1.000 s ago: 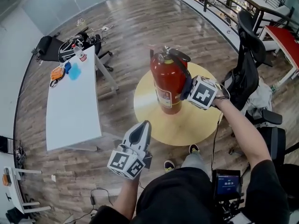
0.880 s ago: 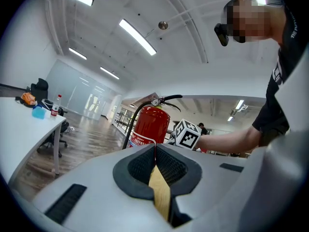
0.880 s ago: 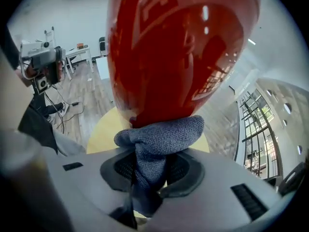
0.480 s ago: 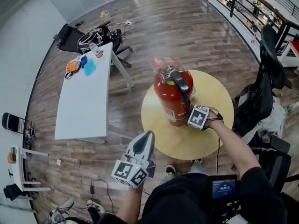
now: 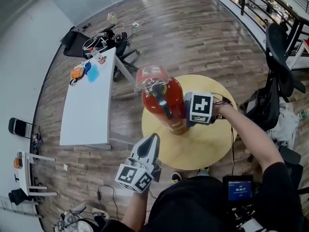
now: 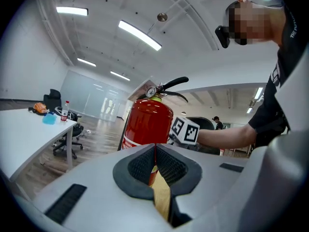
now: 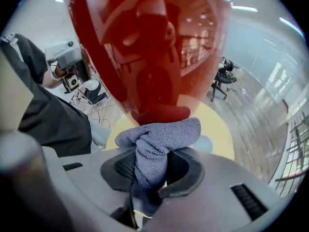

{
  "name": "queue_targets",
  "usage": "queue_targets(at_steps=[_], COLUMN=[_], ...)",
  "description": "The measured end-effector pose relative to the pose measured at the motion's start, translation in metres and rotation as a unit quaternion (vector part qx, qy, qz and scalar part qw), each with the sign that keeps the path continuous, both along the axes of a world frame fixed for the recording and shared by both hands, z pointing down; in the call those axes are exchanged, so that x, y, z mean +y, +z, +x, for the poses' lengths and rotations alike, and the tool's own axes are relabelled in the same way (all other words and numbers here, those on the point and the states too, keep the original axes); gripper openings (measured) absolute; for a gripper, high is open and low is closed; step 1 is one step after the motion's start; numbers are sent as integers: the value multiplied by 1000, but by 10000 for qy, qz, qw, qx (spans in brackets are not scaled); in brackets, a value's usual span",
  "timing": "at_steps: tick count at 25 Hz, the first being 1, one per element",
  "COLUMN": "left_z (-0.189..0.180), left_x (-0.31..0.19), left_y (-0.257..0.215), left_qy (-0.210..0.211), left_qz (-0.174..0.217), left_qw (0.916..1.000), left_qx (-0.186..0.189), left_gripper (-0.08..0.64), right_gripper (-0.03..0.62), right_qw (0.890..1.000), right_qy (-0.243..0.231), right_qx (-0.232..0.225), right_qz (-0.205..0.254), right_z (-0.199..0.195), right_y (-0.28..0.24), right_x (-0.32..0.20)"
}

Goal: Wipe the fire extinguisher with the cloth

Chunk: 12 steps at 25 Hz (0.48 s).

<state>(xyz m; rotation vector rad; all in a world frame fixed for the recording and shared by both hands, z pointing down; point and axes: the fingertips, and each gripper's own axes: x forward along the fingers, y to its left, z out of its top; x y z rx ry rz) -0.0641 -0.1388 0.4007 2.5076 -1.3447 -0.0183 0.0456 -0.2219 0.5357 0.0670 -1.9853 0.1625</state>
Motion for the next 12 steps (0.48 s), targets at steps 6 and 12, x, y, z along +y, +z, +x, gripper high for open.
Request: queue_targets(at_steps=[6,12], left_z=[18,13], left_x=[-1,1], left_y=[-6,-8], left_qy=[-64,-317], left_qz=[222,345], left_qw=[9997,9987], left_qx=[80,209], left_gripper=[23,23], right_gripper=[112,112], right_qw=[9904,9771], right_qy=[-841,-1176], right_qx=[209,577], right_qz=[1074,1679], right_z=[4,-5], right_y=[-111,-141], right_x=[-28,-53])
